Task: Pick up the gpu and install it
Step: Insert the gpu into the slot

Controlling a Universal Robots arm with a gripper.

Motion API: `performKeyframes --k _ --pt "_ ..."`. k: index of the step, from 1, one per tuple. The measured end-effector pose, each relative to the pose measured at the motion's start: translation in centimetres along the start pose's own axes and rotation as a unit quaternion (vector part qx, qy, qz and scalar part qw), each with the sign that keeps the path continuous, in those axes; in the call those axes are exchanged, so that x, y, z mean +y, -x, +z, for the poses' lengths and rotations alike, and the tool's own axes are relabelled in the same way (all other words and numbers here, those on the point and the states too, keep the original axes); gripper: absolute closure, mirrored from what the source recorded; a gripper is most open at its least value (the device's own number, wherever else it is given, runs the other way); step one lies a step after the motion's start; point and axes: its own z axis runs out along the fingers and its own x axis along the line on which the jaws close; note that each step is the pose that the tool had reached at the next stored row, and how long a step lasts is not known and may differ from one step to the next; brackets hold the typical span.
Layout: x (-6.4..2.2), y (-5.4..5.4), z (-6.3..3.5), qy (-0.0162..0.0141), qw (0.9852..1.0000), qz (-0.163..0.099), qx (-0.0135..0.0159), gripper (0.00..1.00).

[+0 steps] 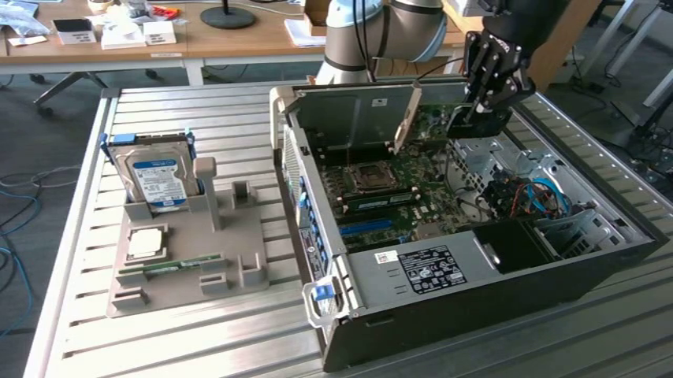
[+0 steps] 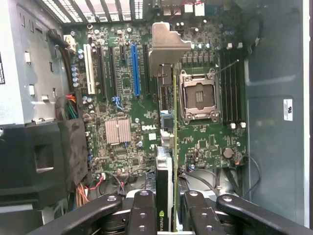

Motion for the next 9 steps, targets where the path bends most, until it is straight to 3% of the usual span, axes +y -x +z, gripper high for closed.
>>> performKeyframes --k 9 --pt "0.08 -0.02 0.15 0.0002 1.0 0.0 0.0 0.73"
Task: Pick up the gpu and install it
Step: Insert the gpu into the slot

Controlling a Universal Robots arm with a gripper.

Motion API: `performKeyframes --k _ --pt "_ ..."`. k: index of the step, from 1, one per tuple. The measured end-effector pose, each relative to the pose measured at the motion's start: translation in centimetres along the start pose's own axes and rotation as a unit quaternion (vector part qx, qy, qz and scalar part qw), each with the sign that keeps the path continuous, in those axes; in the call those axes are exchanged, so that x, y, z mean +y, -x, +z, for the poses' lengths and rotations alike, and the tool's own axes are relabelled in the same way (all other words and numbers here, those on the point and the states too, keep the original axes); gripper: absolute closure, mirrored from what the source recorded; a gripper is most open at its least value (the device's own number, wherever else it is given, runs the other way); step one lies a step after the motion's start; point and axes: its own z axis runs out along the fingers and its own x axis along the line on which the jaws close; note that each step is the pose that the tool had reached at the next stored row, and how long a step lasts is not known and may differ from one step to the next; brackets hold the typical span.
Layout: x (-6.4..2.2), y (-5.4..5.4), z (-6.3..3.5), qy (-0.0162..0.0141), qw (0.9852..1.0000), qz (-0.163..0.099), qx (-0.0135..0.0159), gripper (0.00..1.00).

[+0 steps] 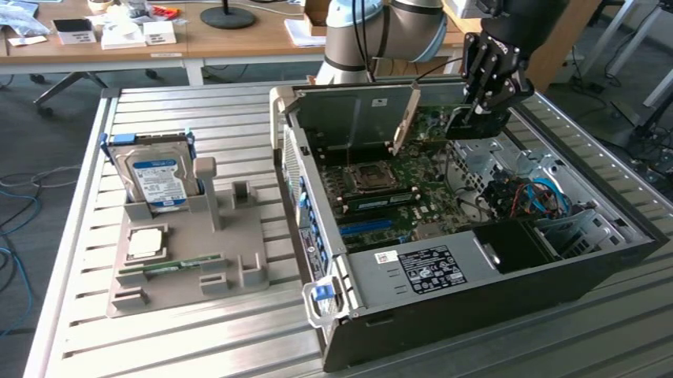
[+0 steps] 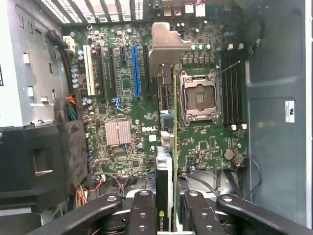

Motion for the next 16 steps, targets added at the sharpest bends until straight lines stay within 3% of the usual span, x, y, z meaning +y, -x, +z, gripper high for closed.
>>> performKeyframes --k 16 --pt "0.28 -0.13 0.29 0.001 0.9999 -0.015 -0.0003 0.73"
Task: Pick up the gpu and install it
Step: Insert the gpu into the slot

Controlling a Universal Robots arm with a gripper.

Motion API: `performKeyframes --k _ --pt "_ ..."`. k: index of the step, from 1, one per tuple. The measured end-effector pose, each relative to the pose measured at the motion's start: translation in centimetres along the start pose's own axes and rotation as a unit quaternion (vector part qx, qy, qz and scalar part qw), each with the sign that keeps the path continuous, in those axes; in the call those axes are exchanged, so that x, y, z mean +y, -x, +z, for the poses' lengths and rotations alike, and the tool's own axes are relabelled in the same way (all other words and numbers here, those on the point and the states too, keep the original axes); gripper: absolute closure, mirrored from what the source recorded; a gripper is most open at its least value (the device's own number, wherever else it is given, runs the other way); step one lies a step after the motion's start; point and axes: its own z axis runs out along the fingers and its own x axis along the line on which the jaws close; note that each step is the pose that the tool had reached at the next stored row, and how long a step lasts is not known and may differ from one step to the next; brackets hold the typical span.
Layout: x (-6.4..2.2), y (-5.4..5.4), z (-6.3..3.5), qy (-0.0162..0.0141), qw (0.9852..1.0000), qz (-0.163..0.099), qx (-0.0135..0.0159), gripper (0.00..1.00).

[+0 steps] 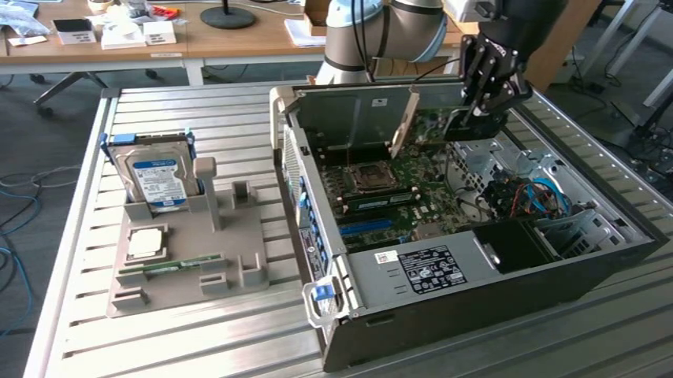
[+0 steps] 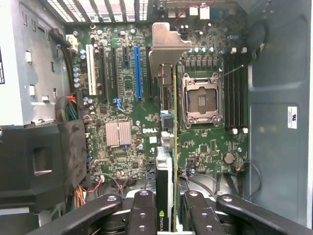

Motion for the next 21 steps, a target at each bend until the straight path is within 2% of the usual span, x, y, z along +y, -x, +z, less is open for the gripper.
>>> performKeyframes --k 6,14,21 --pt "0.53 -0.2 0.46 0.0002 1.0 -0.003 0.0 0.73" --pt "1.65 -0.6 0.85 0.0002 1.0 -0.003 0.0001 0.73" --pt "2.14 -1.4 0.99 0.0003 1.0 -0.004 0.0 0.73"
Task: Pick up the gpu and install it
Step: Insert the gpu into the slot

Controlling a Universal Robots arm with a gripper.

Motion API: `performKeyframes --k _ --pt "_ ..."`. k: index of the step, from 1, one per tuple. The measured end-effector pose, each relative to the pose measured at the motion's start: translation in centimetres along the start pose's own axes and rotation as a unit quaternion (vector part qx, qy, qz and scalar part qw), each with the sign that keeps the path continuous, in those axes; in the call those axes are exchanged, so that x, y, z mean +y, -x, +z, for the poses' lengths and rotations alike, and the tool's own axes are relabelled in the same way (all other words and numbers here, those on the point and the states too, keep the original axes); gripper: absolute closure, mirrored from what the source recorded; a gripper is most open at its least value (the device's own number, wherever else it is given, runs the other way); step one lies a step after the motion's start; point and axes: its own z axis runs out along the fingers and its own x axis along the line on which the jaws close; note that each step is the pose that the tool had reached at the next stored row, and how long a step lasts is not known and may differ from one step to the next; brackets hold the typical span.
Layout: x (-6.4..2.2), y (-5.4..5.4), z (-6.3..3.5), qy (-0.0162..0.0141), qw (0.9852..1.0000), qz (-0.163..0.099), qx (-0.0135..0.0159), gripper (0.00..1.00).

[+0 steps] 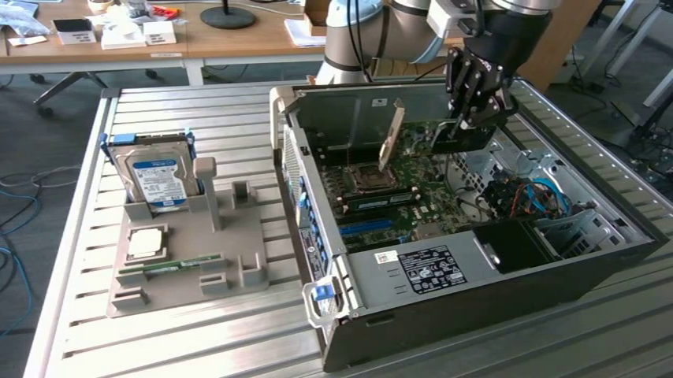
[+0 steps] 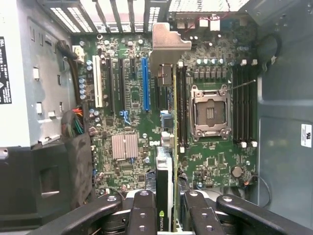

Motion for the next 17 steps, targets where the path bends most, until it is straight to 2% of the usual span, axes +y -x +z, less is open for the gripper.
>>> performKeyframes --k 7,14,17 --pt "0.71 -0.23 0.69 0.0001 1.0 0.0 0.0 0.73" --pt "0.74 -0.24 0.74 0.0001 1.0 0.0 0.0 0.73" --pt "1.09 -0.27 0.79 0.0001 1.0 0.0 0.0 0.73"
